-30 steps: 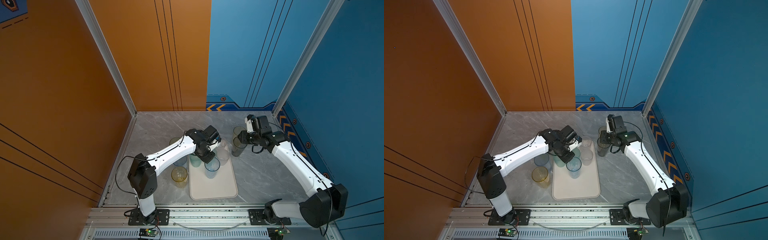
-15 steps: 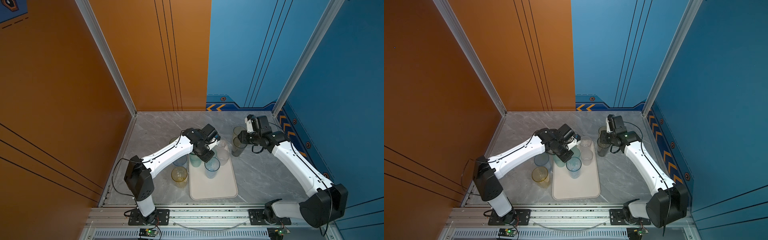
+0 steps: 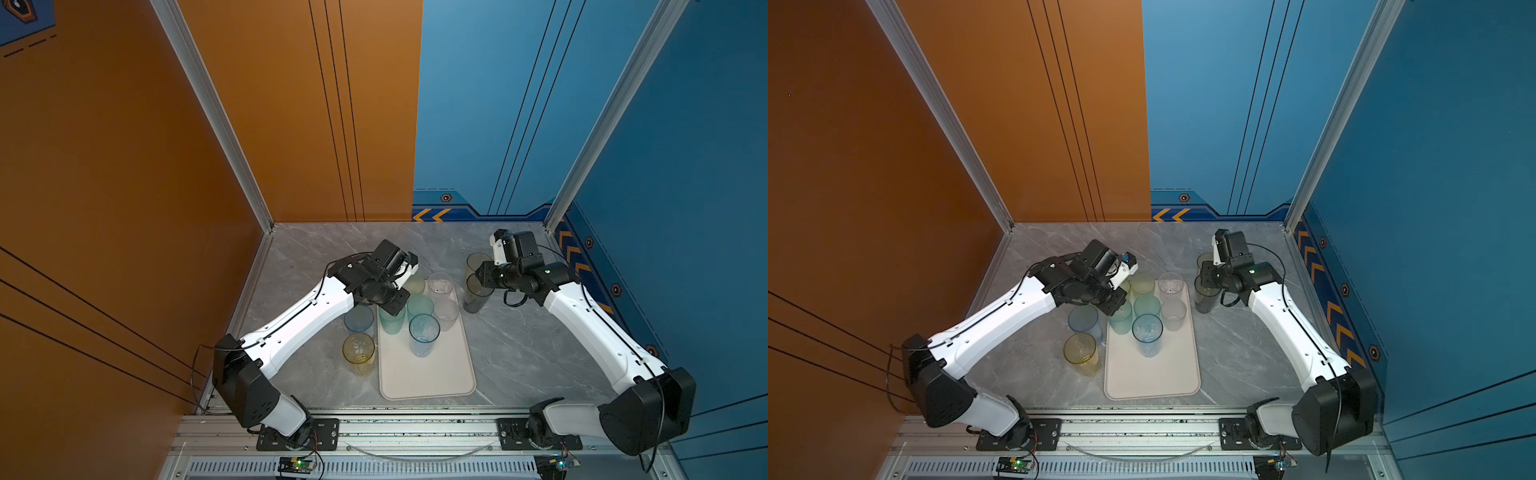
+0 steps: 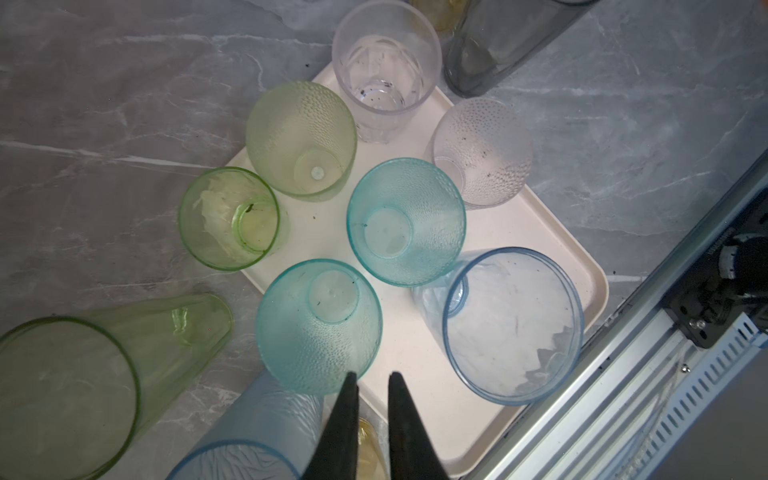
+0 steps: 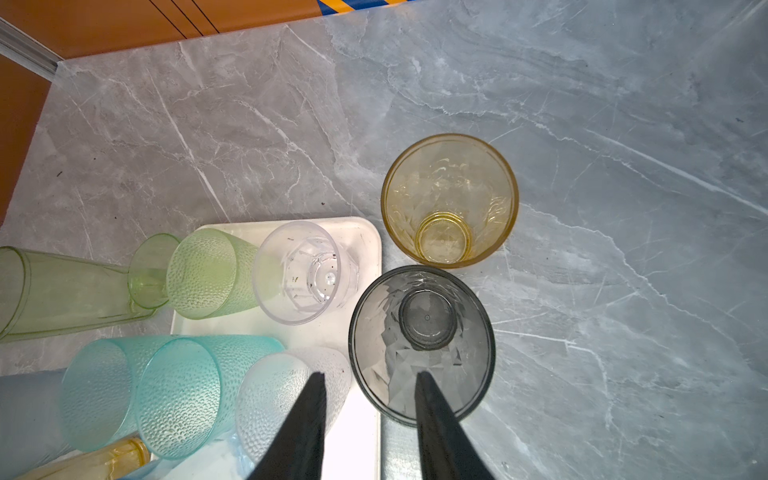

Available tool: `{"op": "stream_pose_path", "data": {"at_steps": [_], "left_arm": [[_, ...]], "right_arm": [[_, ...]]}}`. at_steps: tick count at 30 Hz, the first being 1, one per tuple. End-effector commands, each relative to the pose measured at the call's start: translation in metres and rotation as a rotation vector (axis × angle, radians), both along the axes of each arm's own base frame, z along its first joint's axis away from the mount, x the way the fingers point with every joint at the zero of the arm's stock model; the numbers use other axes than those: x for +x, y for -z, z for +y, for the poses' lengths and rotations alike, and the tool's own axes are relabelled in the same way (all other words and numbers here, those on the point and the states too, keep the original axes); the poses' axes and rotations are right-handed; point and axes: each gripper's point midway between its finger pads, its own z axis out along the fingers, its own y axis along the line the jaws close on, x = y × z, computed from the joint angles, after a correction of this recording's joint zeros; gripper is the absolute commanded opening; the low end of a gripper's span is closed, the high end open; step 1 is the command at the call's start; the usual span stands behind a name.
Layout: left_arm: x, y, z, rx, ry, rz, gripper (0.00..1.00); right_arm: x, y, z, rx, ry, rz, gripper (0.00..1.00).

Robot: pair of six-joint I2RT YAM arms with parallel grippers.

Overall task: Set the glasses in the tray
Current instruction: 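Move the left gripper back over the green cup beside the tray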

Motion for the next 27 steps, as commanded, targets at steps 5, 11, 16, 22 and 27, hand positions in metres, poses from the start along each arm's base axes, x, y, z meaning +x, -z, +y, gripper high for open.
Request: {"op": "stream_pose_path", "data": {"at_steps": [5,11,16,22,27], "left_arm": [[0.028,-0.037,0.031,-0.149,-0.169,-0.188,0.16],[0.038,-0.058,0.077,-0.2,-0.328,-0.313,0.16],[0.049,-0.053,0.111,-0.236,-0.448,-0.333,0.16],[0.057,-0.045,0.123,-0.239,-0.484,-0.325,0.16],[0.063,-0.036,0.12,-0.248,-0.476,-0.302,0.16]], "right_arm": [[-0.001,0.004,-0.015,-0.069,0.034,0.022,0.35],[-0.003,0.006,-0.027,-0.103,0.064,0.031,0.35],[-0.009,0.008,-0.047,-0.152,0.112,0.047,0.34],[-0.014,0.023,-0.059,-0.18,0.136,0.129,0.29],[-0.016,0.03,-0.059,-0.19,0.13,0.171,0.26]]}}
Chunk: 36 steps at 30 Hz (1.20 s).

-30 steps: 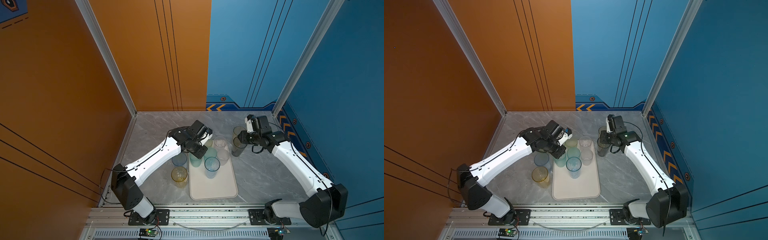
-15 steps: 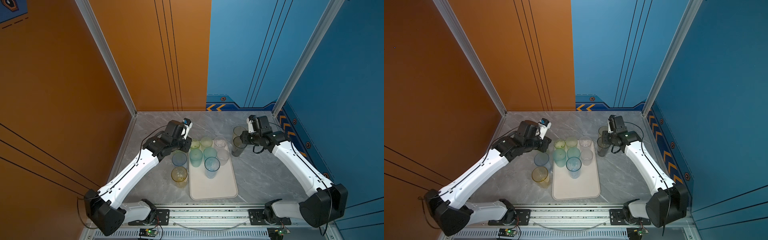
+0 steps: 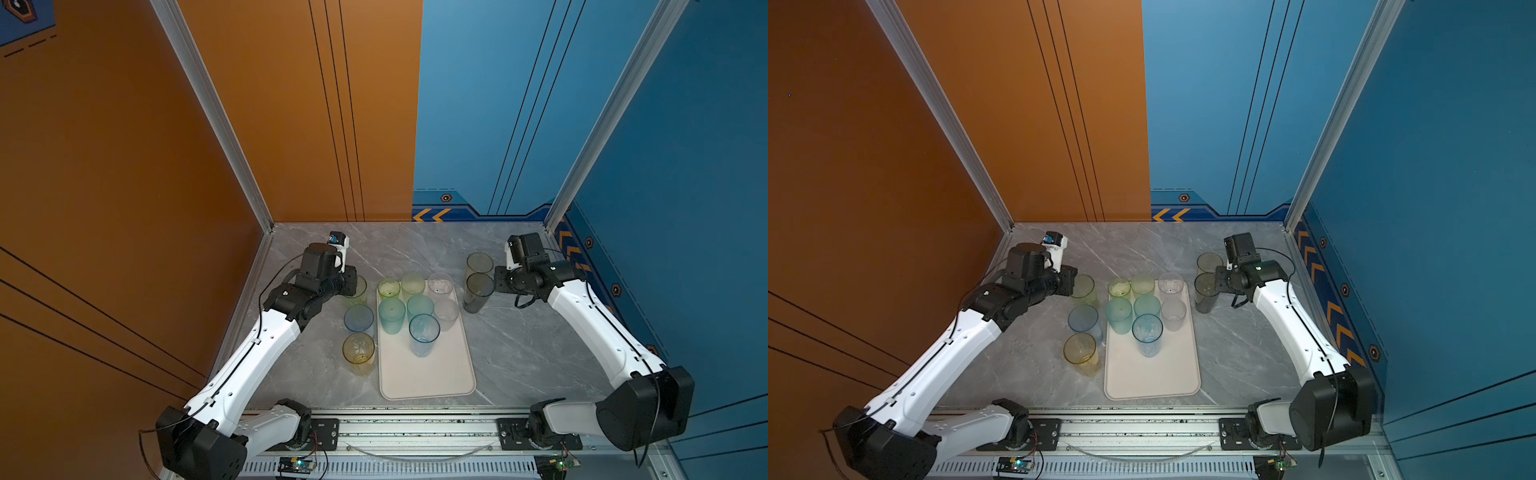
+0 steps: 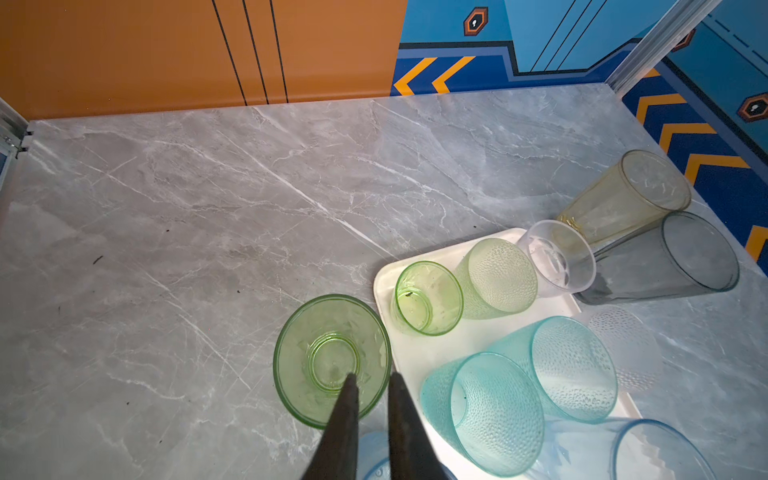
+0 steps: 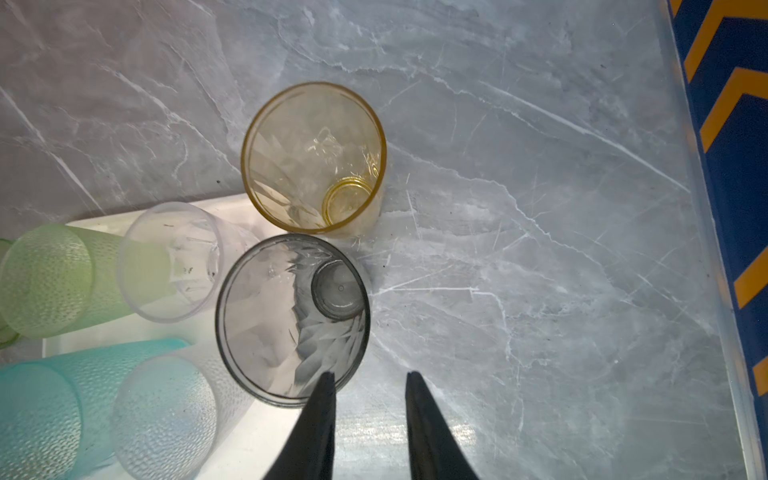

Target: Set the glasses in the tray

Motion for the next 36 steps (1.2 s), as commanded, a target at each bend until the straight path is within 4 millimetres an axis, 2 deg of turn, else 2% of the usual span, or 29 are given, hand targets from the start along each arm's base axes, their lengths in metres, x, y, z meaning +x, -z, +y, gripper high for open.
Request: {"op": "stream_pose_path", "data": {"at_steps": [1,9,21,36], "left_arm": [[0.006,0.006,-0.003,-0.022,0.007,0.009,0.16],[0.007,0.006,-0.001,-0.027,0.01,0.011,0.16],[0.01,0.01,0.0,-0.033,0.015,0.026,0.16],[0.011,0.015,0.004,-0.034,0.006,0.04,0.16]], "right_arm": [[-0.004,0.002,-0.007,-0.032,0.007,0.045,0.25],[0.0,0.008,-0.004,-0.009,-0.004,0.082,0.21],[0.019,0.014,0.001,0.004,-0.01,0.111,0.18],[0.024,0.03,0.001,-0.013,-0.016,0.164,0.16]]}}
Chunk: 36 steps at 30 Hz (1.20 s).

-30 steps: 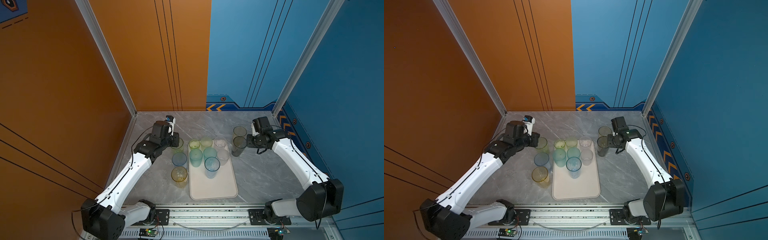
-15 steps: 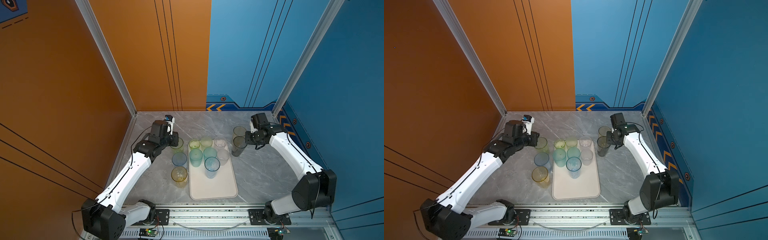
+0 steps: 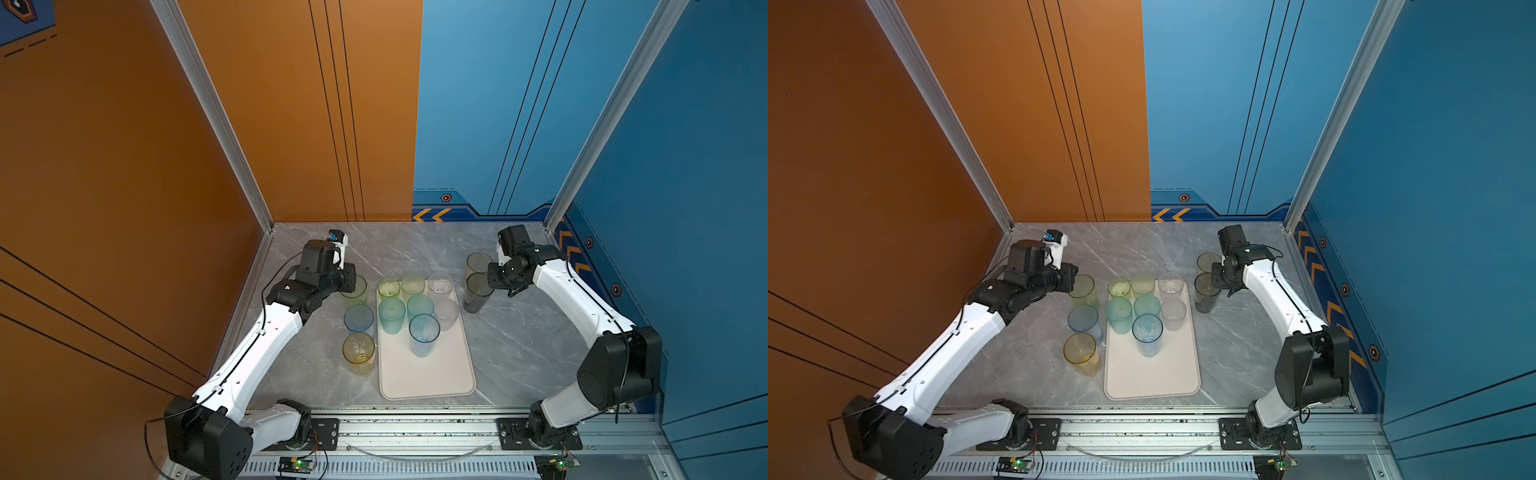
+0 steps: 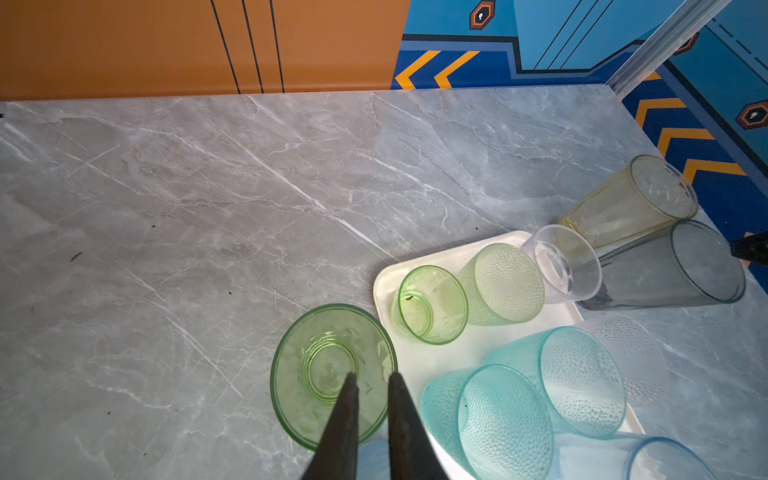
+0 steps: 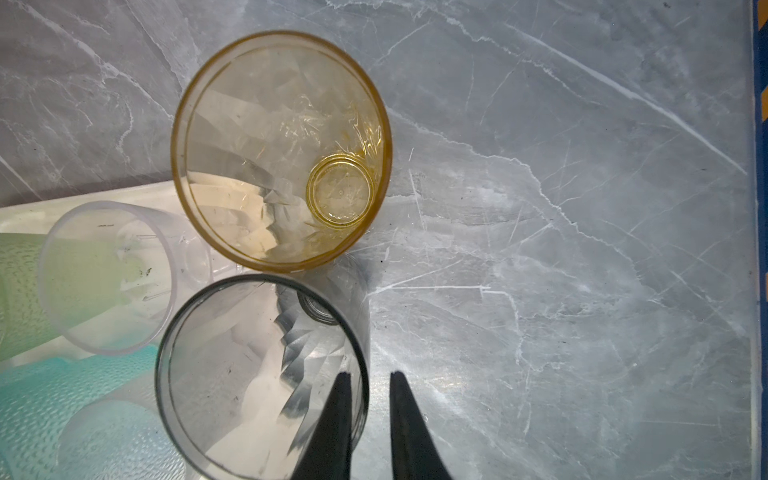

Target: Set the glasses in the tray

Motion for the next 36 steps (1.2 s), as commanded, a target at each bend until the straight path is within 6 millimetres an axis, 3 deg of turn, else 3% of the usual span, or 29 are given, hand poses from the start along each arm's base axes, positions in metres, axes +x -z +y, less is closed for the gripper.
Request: {"op": "stream_pose_path", "data": {"at_steps": [1,29,36], "left_arm": [[0.001,0.006,0.001,-0.008,0.005,0.012,0.16],[0.002,0.013,0.005,-0.019,-0.001,0.023,0.16],[0.001,0.015,0.007,-0.021,-0.003,0.027,0.16]], "right_arm": [[0.0,-0.001,0.0,0.0,-0.011,0.022,0.16],[0.005,0.018,0.001,-0.04,-0.032,0.1,0.09],[0.0,0.01,0.001,-0.078,-0.045,0.088,0.04]]}}
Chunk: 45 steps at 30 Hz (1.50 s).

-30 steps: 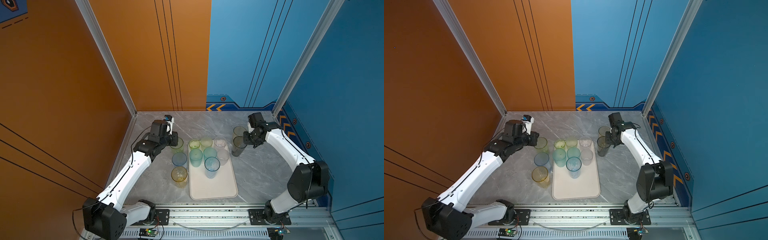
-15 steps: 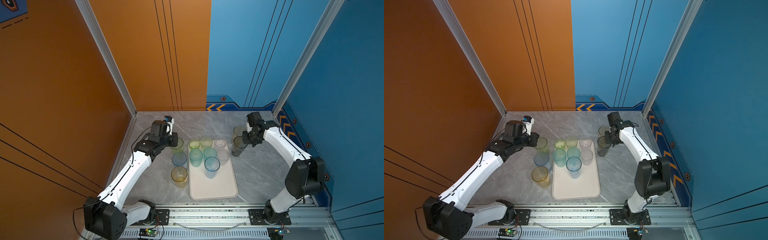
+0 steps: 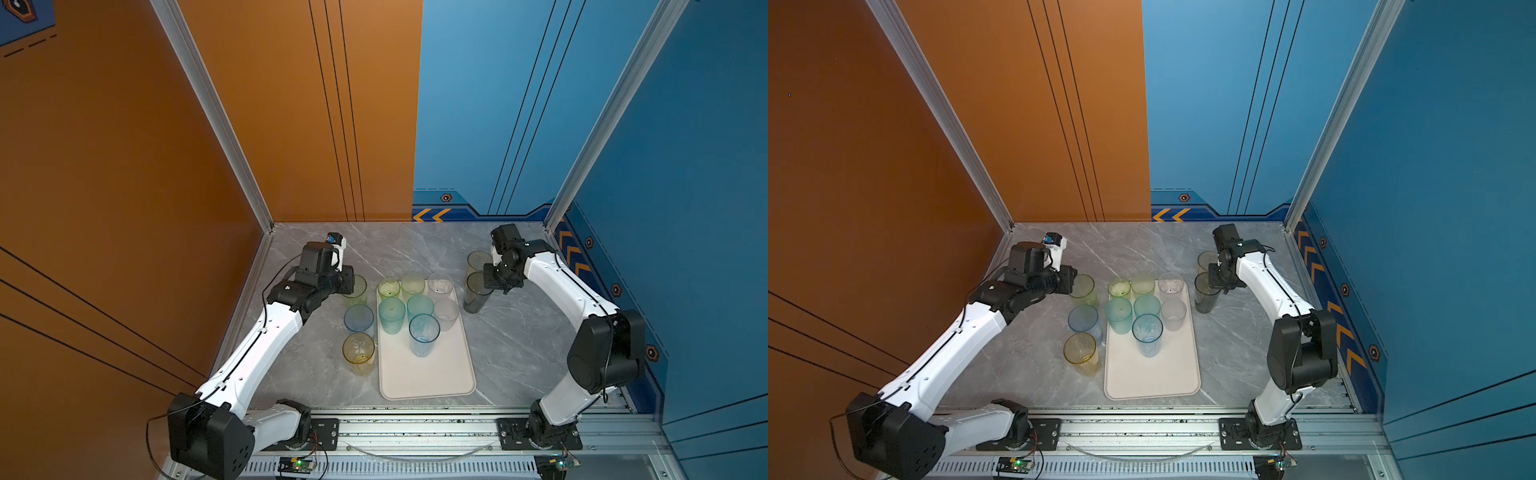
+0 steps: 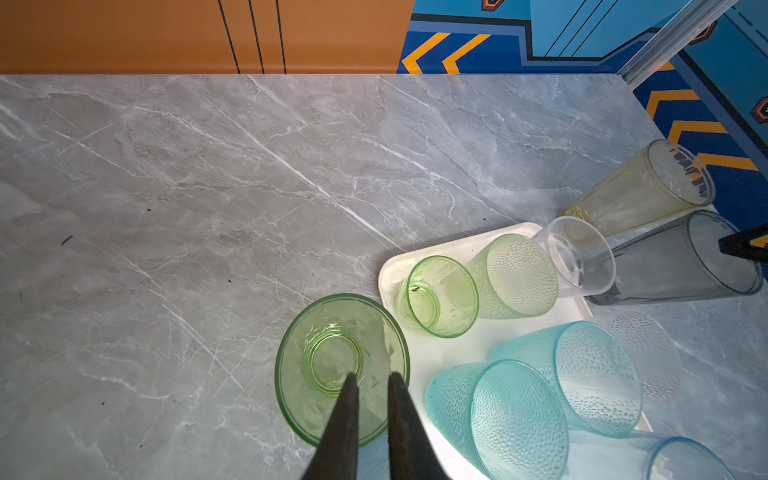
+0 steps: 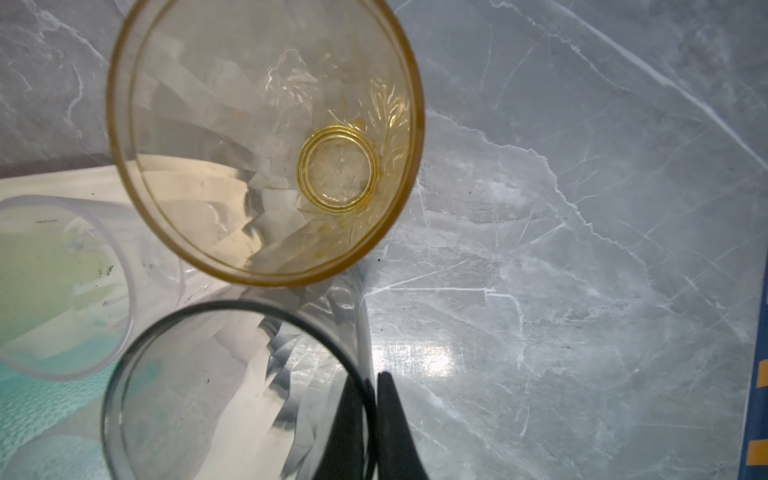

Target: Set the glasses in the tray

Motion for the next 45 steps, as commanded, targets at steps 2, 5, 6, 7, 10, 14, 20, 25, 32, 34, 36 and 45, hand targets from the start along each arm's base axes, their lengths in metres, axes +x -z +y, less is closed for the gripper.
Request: {"op": "stream_pose_path", "data": {"at_steps": [2,5,6,7,10,14,20,25,32,34,36,45], "left_arm": [[-0.001,0.001,0.0,-0.016,0.008,-0.005,0.16],[-0.001,0.002,0.0,-0.018,0.01,-0.002,0.16],[-0.001,0.002,0.0,-0.018,0.01,-0.001,0.16],[-0.002,0.003,0.0,-0.019,0.01,0.0,0.16],[-0.002,0.004,-0.001,-0.022,0.015,0.005,0.16],[-0.002,0.008,-0.002,-0.026,0.021,0.018,0.16],[-0.002,0.015,0.001,-0.014,0.013,0.03,0.16],[-0.001,0.02,0.008,0.001,-0.003,0.051,0.16],[0.004,0.02,0.01,-0.002,-0.007,0.058,0.16],[0.006,0.019,0.008,-0.008,-0.004,0.06,0.16],[0.007,0.02,0.007,-0.011,-0.001,0.064,0.16],[0.009,0.017,0.002,-0.011,0.012,0.069,0.16]], "right_arm": [[-0.008,-0.013,-0.004,-0.049,-0.018,0.0,0.04],[-0.014,-0.021,-0.004,-0.062,-0.031,-0.011,0.03],[-0.017,-0.023,-0.005,-0.068,-0.035,-0.01,0.02],[-0.02,-0.025,-0.004,-0.069,-0.041,-0.011,0.02],[-0.029,-0.034,-0.003,-0.067,-0.059,-0.019,0.01],[-0.04,-0.046,0.0,-0.061,-0.076,-0.036,0.01],[-0.061,-0.066,0.005,-0.065,-0.119,-0.059,0.01],[-0.092,-0.08,0.015,-0.085,-0.193,-0.06,0.01],[-0.13,-0.087,0.023,-0.126,-0.255,-0.056,0.01],[-0.137,-0.084,0.027,-0.119,-0.262,-0.053,0.01],[-0.141,-0.08,0.032,-0.126,-0.276,-0.05,0.01],[-0.145,-0.056,0.067,-0.084,-0.324,-0.046,0.01]]}}
